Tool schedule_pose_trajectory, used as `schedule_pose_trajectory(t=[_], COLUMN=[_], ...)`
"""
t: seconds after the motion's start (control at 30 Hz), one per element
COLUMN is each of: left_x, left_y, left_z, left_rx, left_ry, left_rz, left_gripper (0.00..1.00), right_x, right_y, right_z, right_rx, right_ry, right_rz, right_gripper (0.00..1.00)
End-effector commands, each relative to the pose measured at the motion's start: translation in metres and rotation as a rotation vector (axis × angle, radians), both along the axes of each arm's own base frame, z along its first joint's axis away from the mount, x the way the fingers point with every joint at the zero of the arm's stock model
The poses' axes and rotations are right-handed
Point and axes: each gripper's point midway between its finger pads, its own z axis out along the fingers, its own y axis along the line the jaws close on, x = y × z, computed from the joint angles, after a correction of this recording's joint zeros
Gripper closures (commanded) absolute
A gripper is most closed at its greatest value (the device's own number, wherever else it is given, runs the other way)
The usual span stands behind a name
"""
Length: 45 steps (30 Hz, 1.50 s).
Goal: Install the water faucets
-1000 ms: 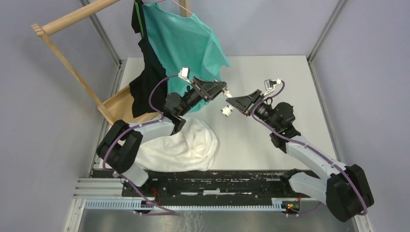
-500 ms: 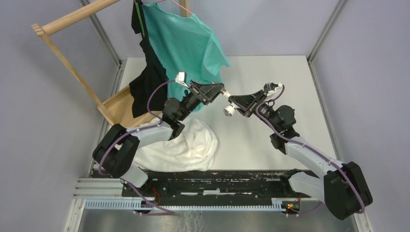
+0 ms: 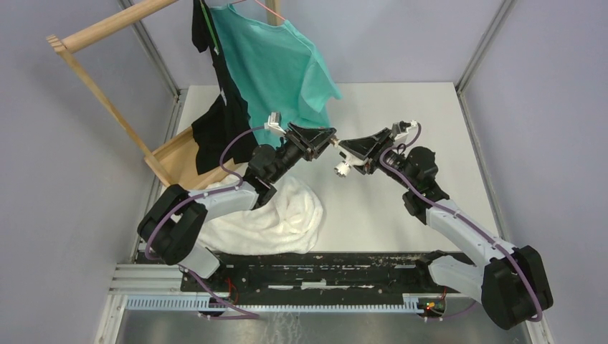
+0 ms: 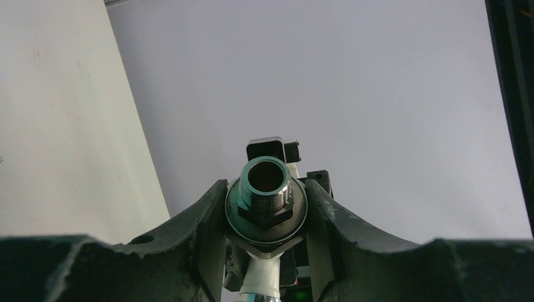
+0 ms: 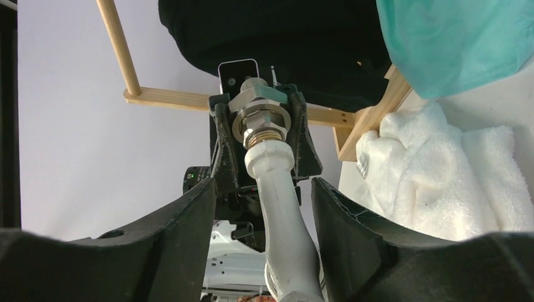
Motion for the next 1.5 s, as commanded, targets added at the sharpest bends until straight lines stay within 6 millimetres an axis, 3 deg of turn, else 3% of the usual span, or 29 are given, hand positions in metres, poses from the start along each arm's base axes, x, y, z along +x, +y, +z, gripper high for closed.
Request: schedule_pose_trajectory(t=[0.0, 0.3, 0.5, 1.0, 1.47], left_x=[-0.018, -0.012, -0.009, 0.000, 0.007], left_y=[-0.003, 0.003, 0.002, 0.010, 0.021], left_z=[0.040, 0.041, 0.039, 0.030, 0.000], left_rx=[-0.142, -0.137, -0.139, -0.133, -0.062], left_ry=[-0.002, 0.052, 0.075, 0.114, 0.195], left_rz=[-0.069, -0.022, -0.017, 0.051, 0.130], left_gripper=[0.97, 0.97, 0.97, 0.97, 0.97], right_x=[-0.003, -0.008, -0.012, -0.022, -0.035], right_y=[0.010, 0.006, 0.008, 0.010, 0.011], right_z=[0.019, -0.001, -0.012, -0.036, -0.012], right_rx=[0.007, -0.039, -0.065, -0.028, -0.034], right_ry=[-0.039, 0.009, 0.038, 0.108, 0.053], right_rz=[0.063, 0.053, 0.080, 0.122, 0.175], right_gripper=[0.35, 0.29, 0.20, 0.17, 0.17])
